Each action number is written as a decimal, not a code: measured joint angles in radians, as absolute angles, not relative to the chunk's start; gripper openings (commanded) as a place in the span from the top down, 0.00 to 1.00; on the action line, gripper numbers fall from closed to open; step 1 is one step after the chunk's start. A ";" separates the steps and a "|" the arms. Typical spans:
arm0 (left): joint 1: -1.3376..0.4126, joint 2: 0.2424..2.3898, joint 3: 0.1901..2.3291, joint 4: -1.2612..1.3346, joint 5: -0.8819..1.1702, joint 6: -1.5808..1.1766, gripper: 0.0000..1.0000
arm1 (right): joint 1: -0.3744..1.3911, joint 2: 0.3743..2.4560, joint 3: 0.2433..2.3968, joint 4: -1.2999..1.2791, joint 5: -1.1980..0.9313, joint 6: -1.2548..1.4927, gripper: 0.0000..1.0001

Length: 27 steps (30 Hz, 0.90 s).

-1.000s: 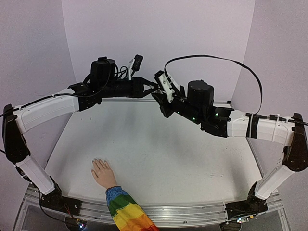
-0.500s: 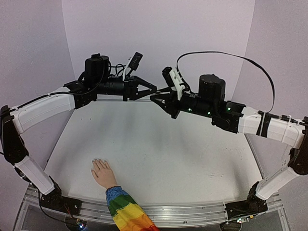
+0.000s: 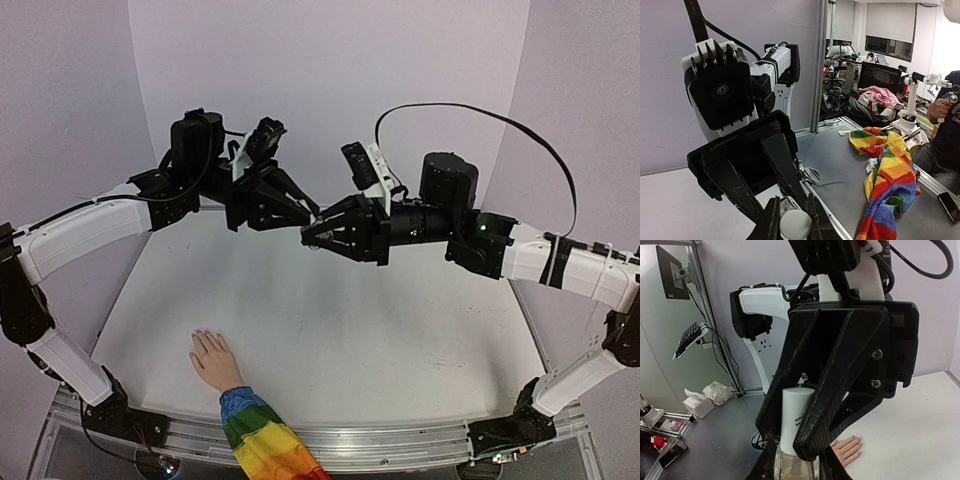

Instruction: Paint the nails

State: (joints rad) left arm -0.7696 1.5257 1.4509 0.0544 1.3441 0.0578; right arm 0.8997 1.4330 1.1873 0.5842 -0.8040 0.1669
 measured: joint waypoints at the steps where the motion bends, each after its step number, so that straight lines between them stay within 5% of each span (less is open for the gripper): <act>1: -0.770 1.526 1.451 0.054 1.345 0.058 1.00 | 0.900 1.432 1.183 0.589 -0.802 0.167 1.00; 3: -0.768 1.527 1.451 0.054 1.338 0.056 0.85 | 0.900 1.428 1.174 0.597 -0.789 0.163 1.00; 5: -0.764 1.527 1.448 0.055 1.314 0.052 0.52 | 0.900 1.419 1.161 0.607 -0.752 0.146 1.00; 8: -0.747 1.517 1.425 0.041 1.304 -0.003 0.36 | 0.894 1.396 1.130 0.599 -0.680 0.055 1.00; 14: -0.675 1.499 1.406 0.025 1.219 -0.110 0.19 | 0.877 1.387 1.124 0.590 -0.467 -0.110 1.00; 27: -0.675 1.519 1.407 0.023 0.645 -0.428 0.21 | 0.894 1.503 1.139 0.631 0.060 -0.305 1.00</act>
State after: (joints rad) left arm -0.6754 1.5188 1.4071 0.0227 0.6449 -0.4282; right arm 0.8940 1.5028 1.1389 0.6312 0.0601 -0.3054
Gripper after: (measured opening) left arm 0.793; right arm 0.224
